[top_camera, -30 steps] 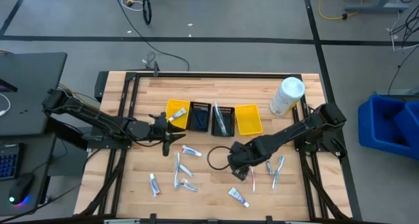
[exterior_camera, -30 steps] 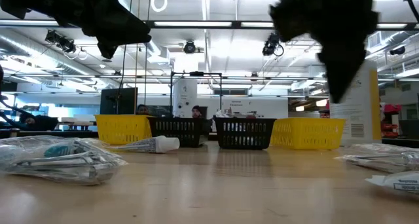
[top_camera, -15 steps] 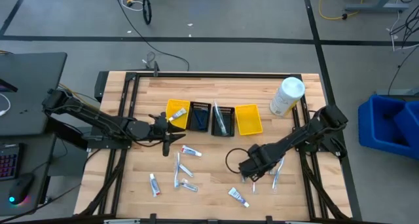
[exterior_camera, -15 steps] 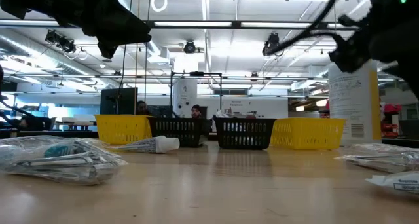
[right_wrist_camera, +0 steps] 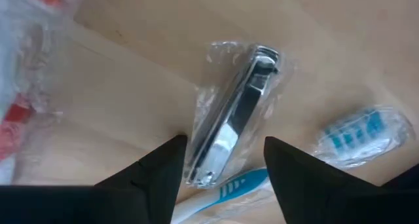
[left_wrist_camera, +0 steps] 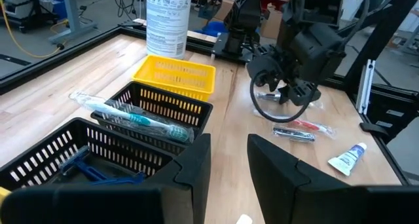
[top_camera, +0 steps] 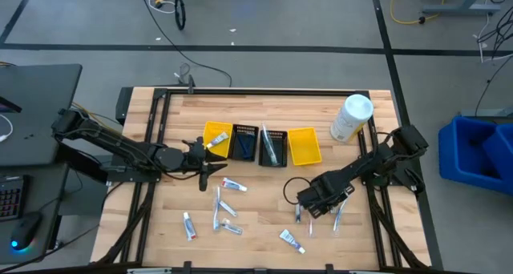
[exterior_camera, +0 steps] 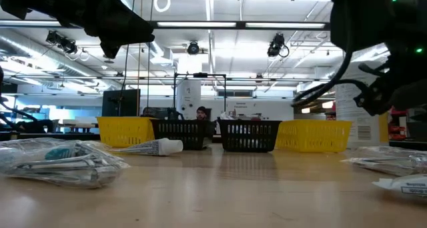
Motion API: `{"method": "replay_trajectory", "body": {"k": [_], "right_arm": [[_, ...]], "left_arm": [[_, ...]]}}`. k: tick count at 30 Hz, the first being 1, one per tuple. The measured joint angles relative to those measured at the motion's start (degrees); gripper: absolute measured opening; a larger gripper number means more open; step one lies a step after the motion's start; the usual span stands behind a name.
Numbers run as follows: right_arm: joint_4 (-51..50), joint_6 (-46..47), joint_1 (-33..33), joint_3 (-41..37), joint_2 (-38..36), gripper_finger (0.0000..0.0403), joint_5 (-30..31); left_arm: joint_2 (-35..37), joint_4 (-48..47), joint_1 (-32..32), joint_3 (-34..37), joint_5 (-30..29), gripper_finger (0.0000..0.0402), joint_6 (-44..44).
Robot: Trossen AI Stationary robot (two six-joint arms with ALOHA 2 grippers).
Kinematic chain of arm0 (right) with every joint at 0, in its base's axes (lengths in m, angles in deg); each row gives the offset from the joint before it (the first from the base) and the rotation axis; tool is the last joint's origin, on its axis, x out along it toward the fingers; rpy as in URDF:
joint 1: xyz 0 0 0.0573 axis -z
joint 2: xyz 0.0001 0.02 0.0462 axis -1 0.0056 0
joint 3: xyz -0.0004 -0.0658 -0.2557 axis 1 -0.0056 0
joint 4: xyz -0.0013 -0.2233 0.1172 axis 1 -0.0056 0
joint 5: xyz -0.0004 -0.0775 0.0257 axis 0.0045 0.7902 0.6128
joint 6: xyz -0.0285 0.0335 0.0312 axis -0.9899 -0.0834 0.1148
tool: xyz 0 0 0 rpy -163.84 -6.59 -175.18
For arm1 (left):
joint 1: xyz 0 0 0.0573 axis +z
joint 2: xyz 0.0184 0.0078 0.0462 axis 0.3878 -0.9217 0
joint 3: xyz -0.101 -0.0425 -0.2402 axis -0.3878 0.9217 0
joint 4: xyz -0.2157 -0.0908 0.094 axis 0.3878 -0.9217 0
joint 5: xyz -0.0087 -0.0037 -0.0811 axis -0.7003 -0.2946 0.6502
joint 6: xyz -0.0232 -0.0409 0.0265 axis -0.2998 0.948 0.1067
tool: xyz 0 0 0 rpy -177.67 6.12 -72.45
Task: Pick & Place Travel size toiletries
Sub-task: Put the silver nail cutter into the right yellow bin
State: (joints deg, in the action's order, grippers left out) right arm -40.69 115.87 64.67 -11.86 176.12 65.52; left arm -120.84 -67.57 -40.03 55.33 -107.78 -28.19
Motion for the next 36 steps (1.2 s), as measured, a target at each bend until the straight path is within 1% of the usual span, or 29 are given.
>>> {"method": "replay_trajectory", "body": {"k": [9,12,15,16,18,22,24,26,28,30,32,33,36], "right_arm": [[1.31,-2.56,0.23,-0.10,0.23,0.0119,0.38],[1.33,-2.57,0.23,-0.16,-0.33,0.0091,0.59],[1.41,-1.99,0.18,-0.35,-2.37,0.0073,1.52],[1.35,-1.83,0.12,-0.54,-3.48,0.0069,2.91],[0.56,-1.47,0.25,-0.64,-5.96,0.0065,7.60],[0.33,-1.53,0.72,-0.45,-12.63,0.0065,16.08],[0.23,-1.50,1.53,-0.45,-16.29,0.0068,23.04],[1.50,-1.78,2.55,-0.45,-19.24,0.0070,31.71],[2.85,-4.52,3.60,-0.45,-21.75,0.0070,39.72],[4.97,-9.02,5.13,-0.40,-23.25,0.0070,45.50],[6.48,-14.13,7.49,-0.40,-23.75,0.0070,49.09],[7.66,-16.55,8.94,-0.40,-23.74,0.0070,49.48],[11.40,-23.67,14.05,-0.80,-23.54,0.0073,47.41]], "left_arm": [[0.02,0.00,0.00,0.00,-0.21,0.0110,-0.62],[0.00,0.00,0.00,0.00,-0.21,0.0110,-0.61],[0.02,-0.02,0.00,0.00,-0.21,0.0110,-0.59],[0.01,0.00,0.00,0.00,-0.21,0.0110,-0.59],[0.00,-0.02,0.00,0.00,-0.21,0.0110,-0.58],[0.01,-0.02,0.00,0.00,-0.21,0.0110,-0.48],[0.01,0.00,0.00,0.00,-0.21,0.0110,-0.47],[0.02,0.00,0.00,0.00,-0.21,0.0110,-0.46],[0.00,-0.02,0.00,0.00,-0.32,0.0110,-0.46],[0.02,0.00,0.00,0.00,-0.36,0.0110,-0.46],[0.01,-0.02,0.01,0.00,-0.43,0.0110,-0.46],[0.02,0.00,0.01,0.00,-0.43,0.0110,-0.46],[0.00,0.00,0.01,0.00,-0.43,0.0110,-0.45]]}}
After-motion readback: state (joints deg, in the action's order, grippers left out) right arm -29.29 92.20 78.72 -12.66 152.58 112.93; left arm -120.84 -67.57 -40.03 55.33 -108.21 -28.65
